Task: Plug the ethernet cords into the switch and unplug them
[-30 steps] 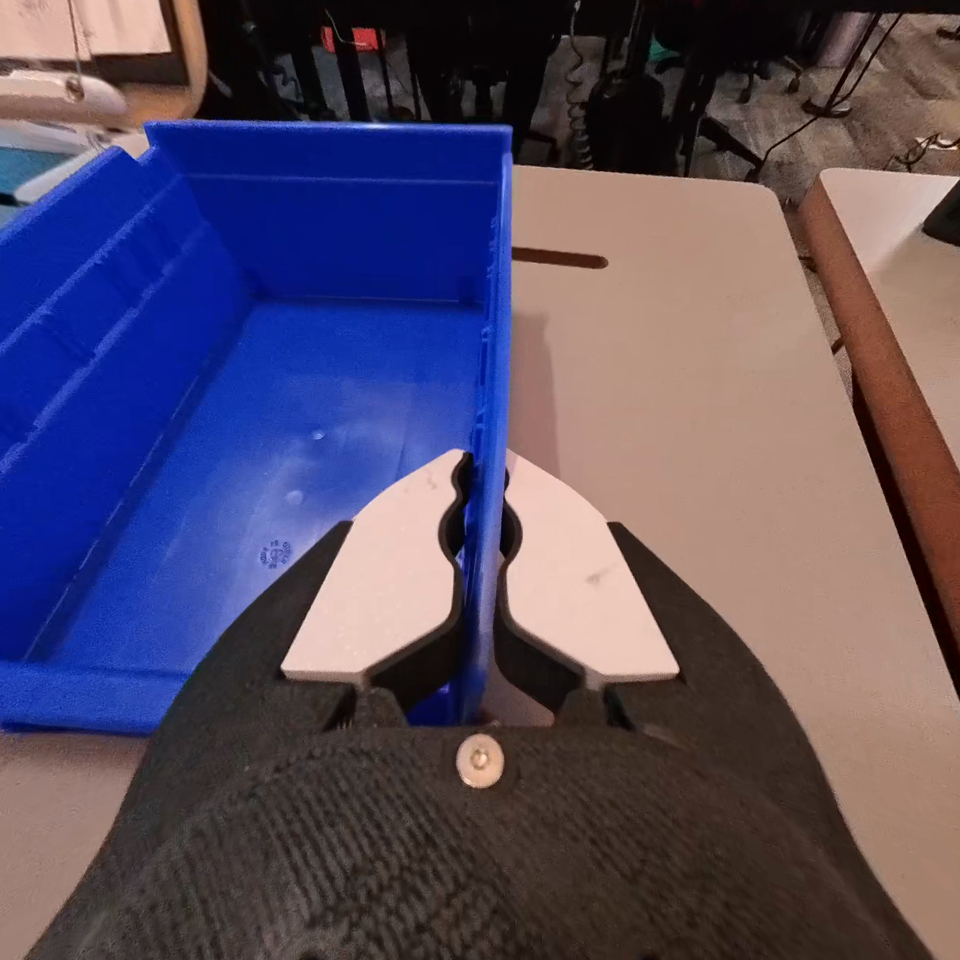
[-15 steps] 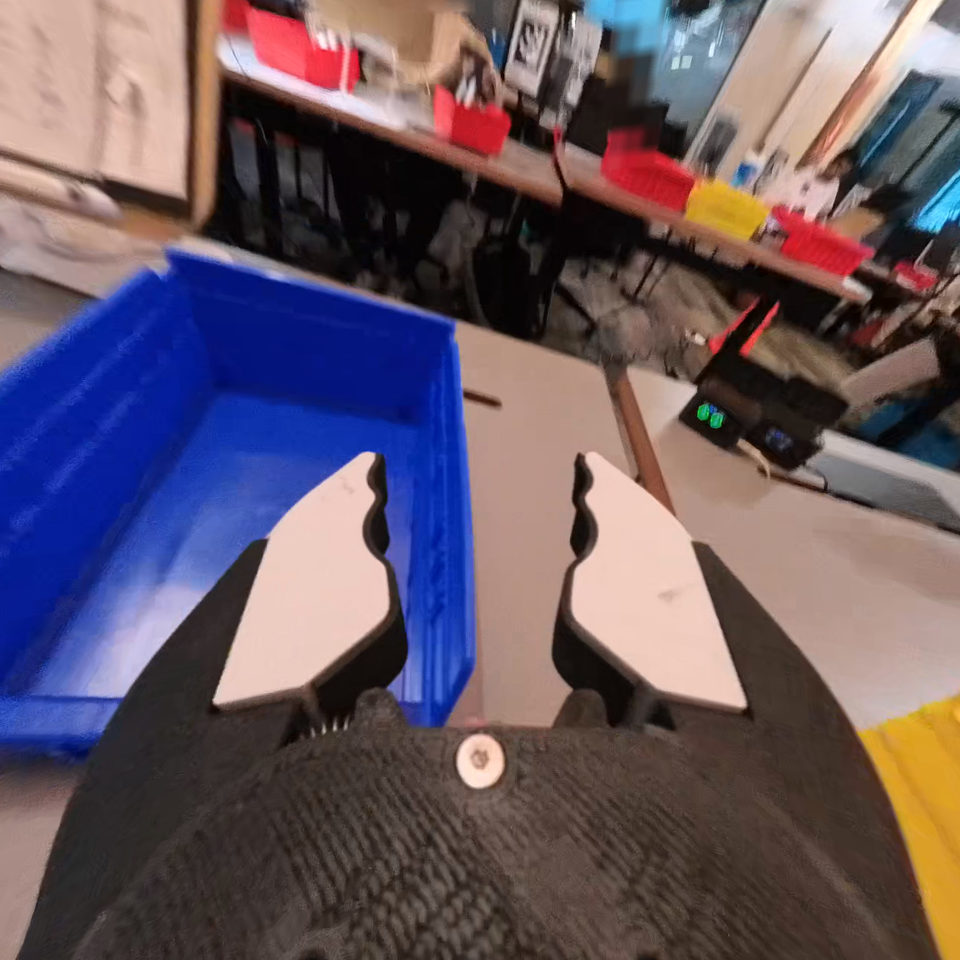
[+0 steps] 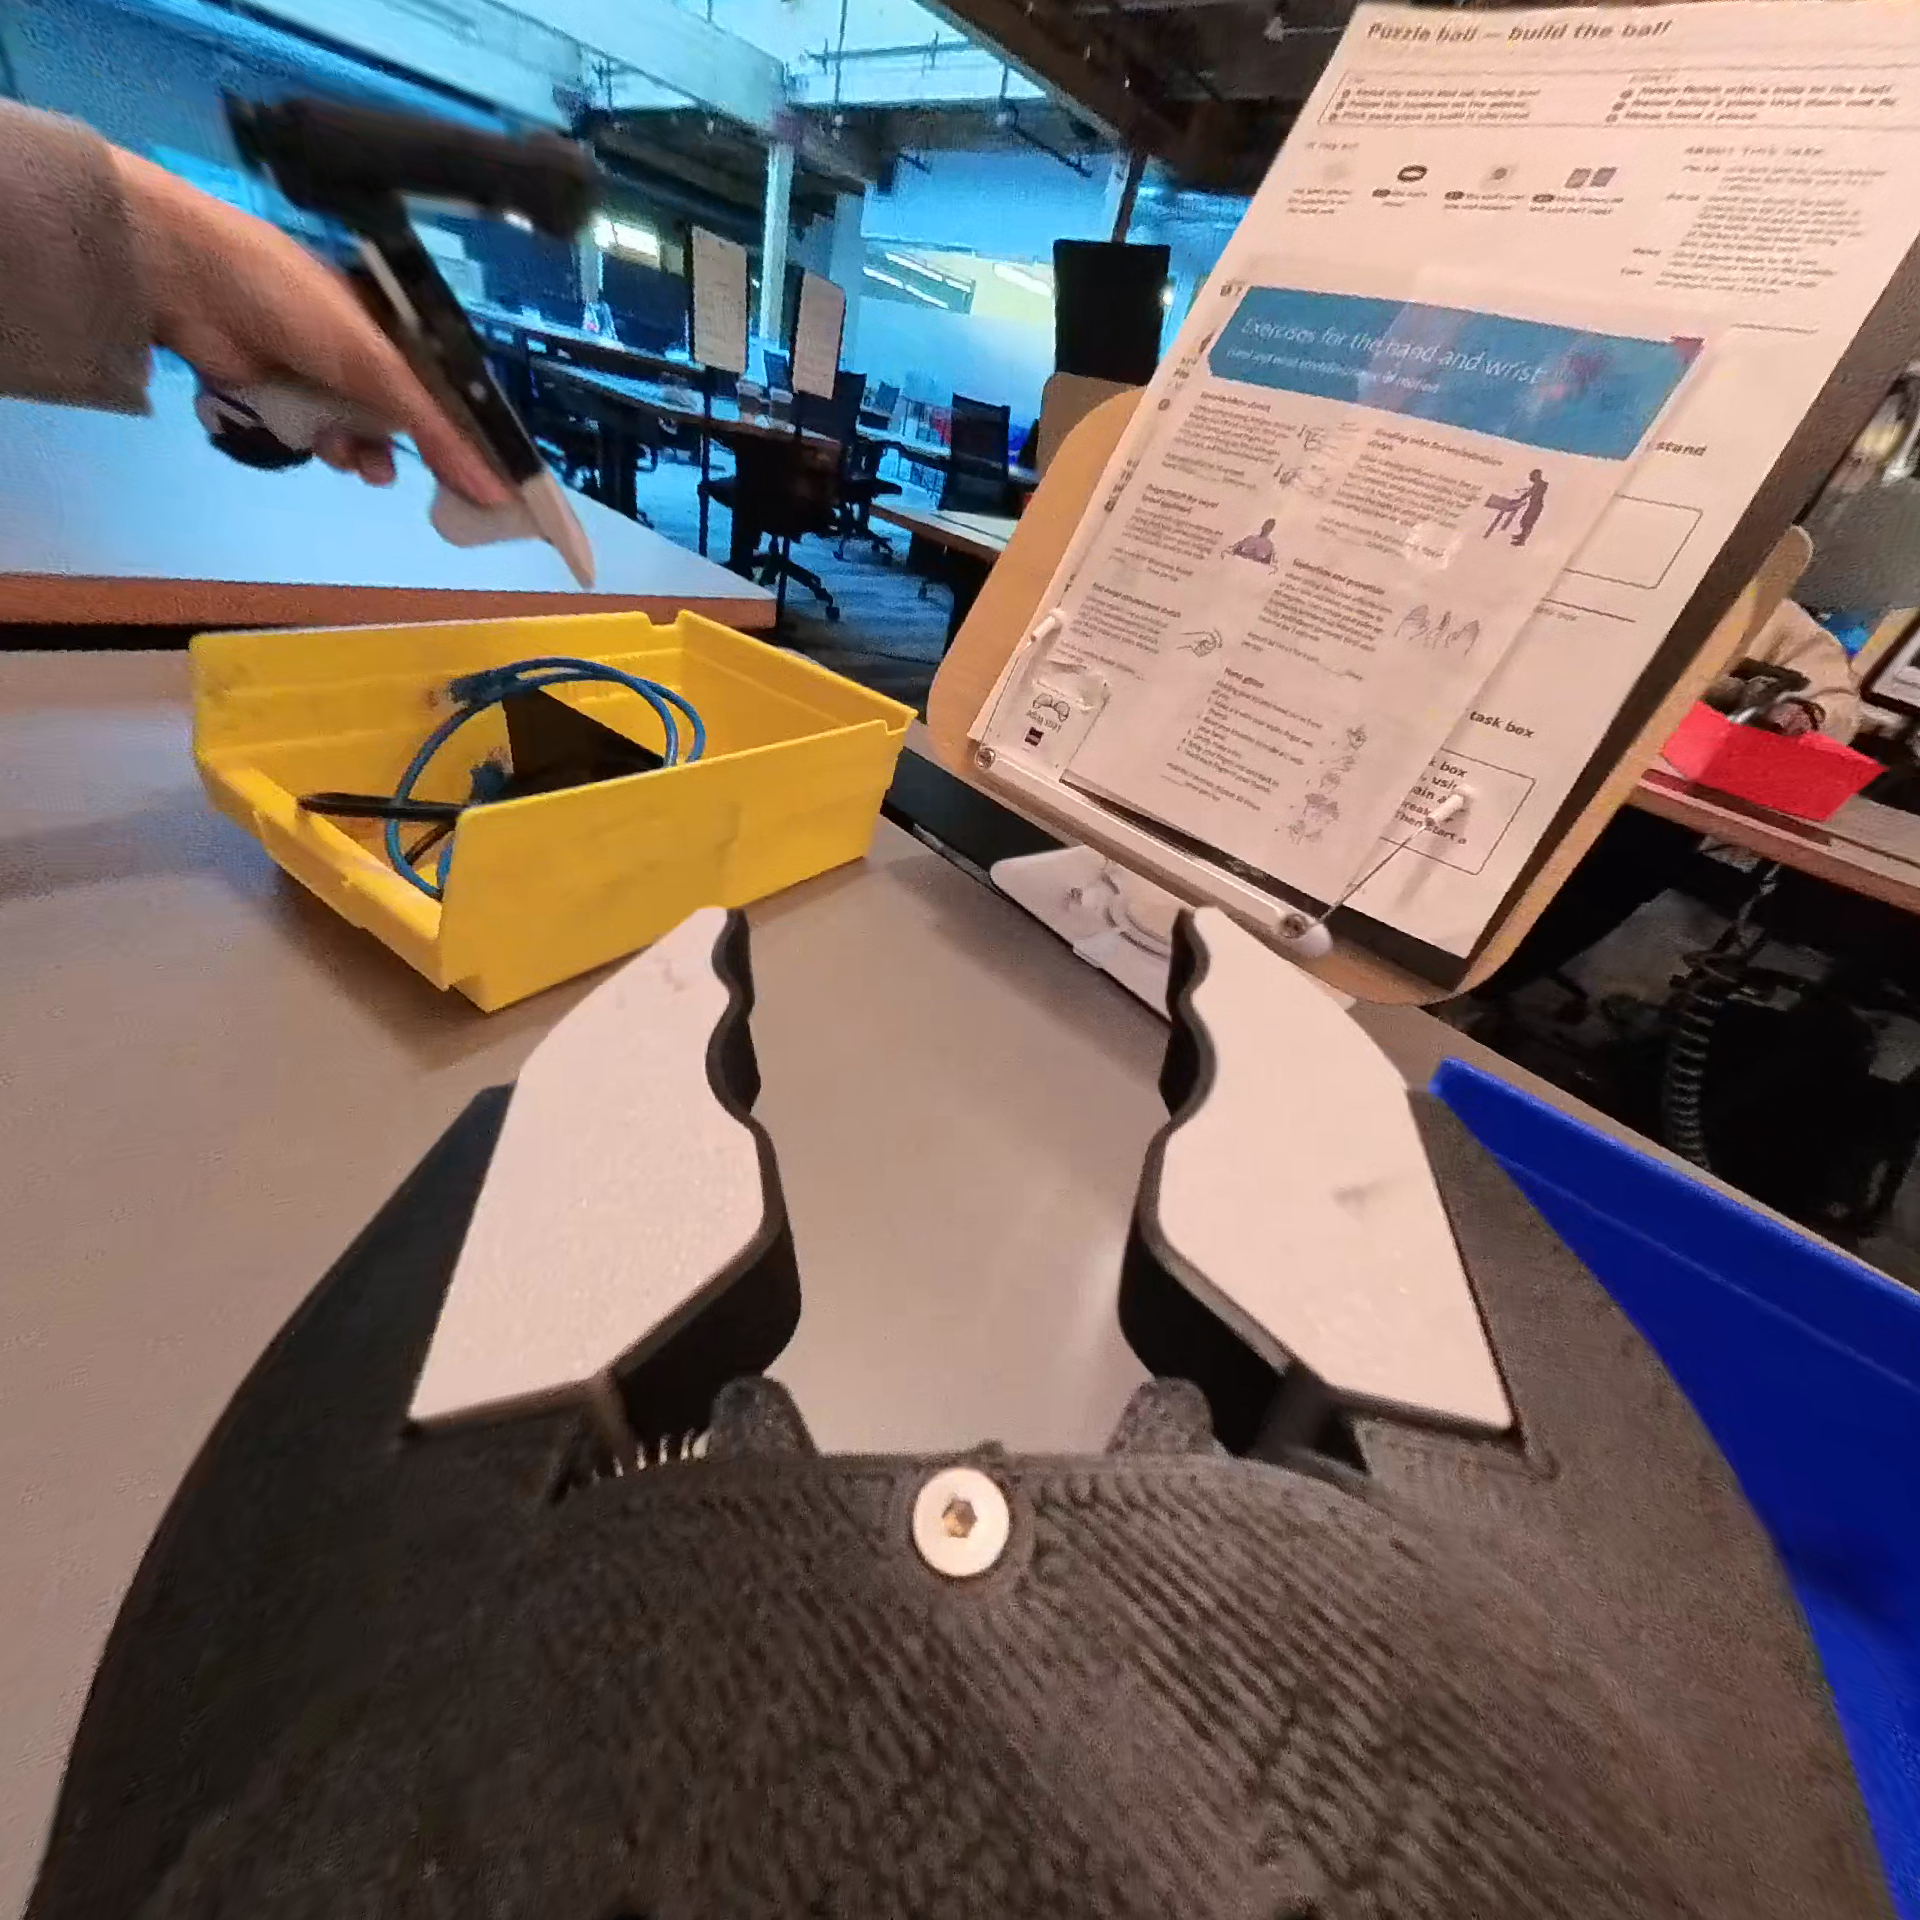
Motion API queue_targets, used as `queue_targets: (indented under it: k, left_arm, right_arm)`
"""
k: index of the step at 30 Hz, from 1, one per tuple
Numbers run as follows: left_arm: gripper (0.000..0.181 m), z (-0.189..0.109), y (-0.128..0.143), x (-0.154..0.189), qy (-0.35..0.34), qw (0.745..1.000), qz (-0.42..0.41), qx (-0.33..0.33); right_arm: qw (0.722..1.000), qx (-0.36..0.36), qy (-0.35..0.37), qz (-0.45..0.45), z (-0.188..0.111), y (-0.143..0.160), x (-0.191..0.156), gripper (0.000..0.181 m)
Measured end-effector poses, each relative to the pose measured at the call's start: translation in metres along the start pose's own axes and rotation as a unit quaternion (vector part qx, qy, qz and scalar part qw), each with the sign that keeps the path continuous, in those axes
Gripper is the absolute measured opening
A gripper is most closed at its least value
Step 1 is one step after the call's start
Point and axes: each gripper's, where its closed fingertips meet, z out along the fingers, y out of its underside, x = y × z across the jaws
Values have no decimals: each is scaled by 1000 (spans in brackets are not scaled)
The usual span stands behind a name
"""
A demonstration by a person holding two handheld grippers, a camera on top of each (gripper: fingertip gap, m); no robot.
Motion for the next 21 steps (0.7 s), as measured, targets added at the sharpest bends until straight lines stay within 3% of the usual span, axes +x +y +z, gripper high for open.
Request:
queue_targets:
  k: [1, 5, 12, 16, 21]
  left_arm:
    - [59, 11, -1, -2, -3, 1000, -8, -25]
    - [67, 53, -2, -13, -31, 992, -22, -122]
    - [74, 106, 18, -9, -46, 951, -107, -286]
    - [81, 114, 24, -19, -101, 936, -104, -321]
    - [78, 127, 31, -18, -100, 925, -139, -339]
  right_arm:
    - [1000, 6, -8, 10, 0, -1, -2, 76]
    - [1000, -5, -2, 21, -5, 5, 5, 77]
    - [998, 14, -31, 53, -3, 9, 0, 76]
    - [998, 23, -41, 44, -5, 7, -3, 77]
    - [995, 43, -51, 71, -6, 6, -4, 77]
